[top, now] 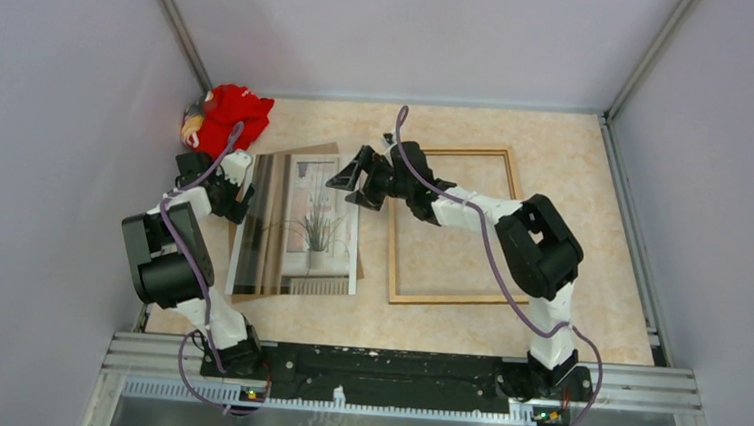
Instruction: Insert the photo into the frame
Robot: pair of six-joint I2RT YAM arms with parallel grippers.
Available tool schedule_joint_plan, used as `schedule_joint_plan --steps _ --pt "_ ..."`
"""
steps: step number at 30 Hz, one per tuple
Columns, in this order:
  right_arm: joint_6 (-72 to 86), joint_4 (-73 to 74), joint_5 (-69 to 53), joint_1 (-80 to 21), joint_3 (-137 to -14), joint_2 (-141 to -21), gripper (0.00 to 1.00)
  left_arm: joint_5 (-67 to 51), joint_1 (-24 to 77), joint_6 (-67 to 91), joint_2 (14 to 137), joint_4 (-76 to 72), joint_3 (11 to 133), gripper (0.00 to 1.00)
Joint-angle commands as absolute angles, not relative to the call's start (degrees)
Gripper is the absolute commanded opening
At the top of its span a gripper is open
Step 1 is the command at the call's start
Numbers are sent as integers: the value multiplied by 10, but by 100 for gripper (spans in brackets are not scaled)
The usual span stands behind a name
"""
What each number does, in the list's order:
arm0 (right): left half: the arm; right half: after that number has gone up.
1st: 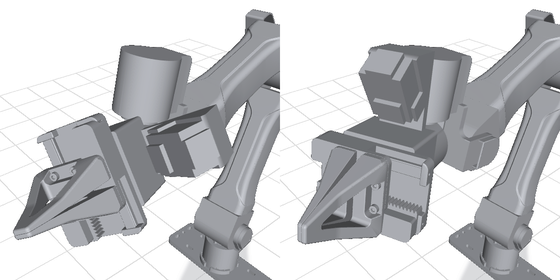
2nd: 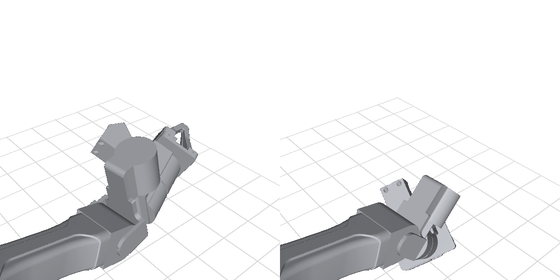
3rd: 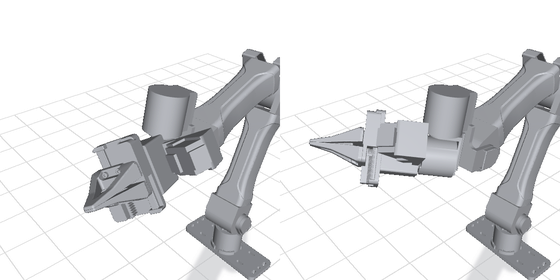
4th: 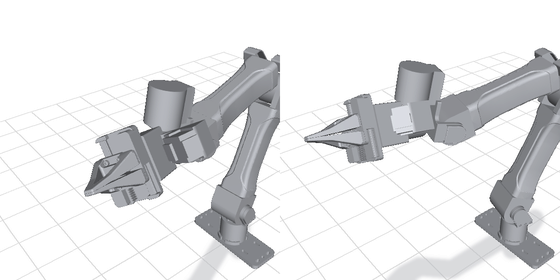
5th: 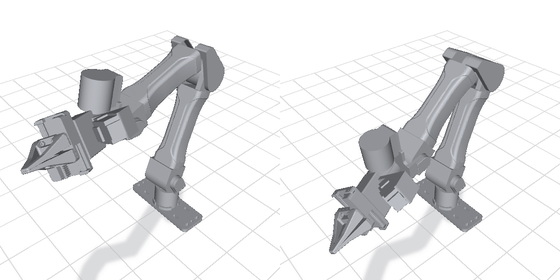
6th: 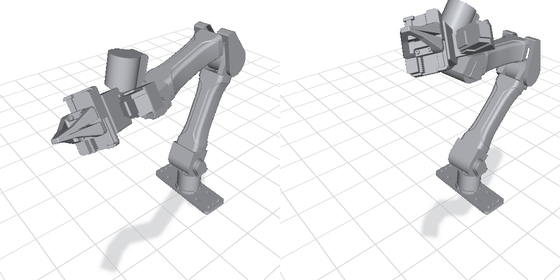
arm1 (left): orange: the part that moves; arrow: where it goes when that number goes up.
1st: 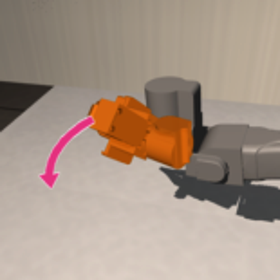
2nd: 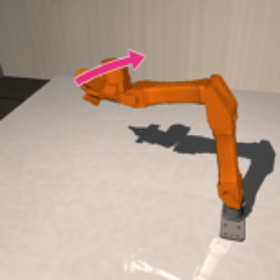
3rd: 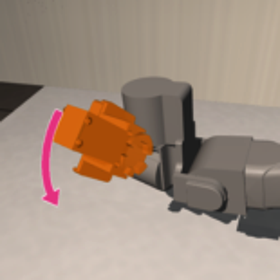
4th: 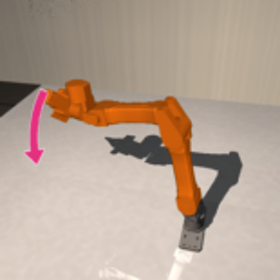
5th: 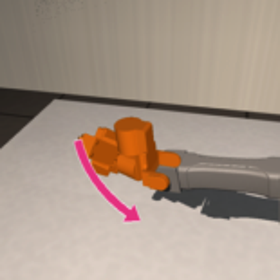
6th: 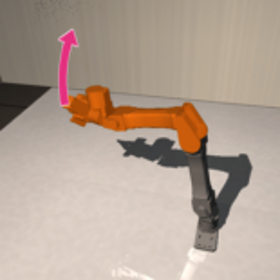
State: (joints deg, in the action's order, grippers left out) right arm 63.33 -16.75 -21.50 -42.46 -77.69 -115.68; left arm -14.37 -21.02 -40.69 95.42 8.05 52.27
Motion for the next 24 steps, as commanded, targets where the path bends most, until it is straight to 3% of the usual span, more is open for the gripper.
schedule_joint_plan --steps 1,9,13,17,20,22,24 --pt "632 -173 -226 -426 -800 -1143 73 -162 -203 -416 980 119 497 98" --pt "566 -78 -183 -427 -839 -1171 25 -170 -206 -417 967 156 518 99" --pt "552 -61 -182 -427 -863 -1181 26 -184 -207 -412 957 182 538 98" --pt "563 -62 -183 -427 -873 -1192 37 -193 -206 -408 953 192 544 98" --pt "582 -78 -186 -428 -869 -1200 36 -192 -206 -410 956 191 536 98" --pt "594 -95 -191 -428 -865 -1203 24 -190 -207 -410 960 190 534 99" --pt "599 -109 -207 -424 -869 -1205 0 -189 -207 -407 959 194 536 98"
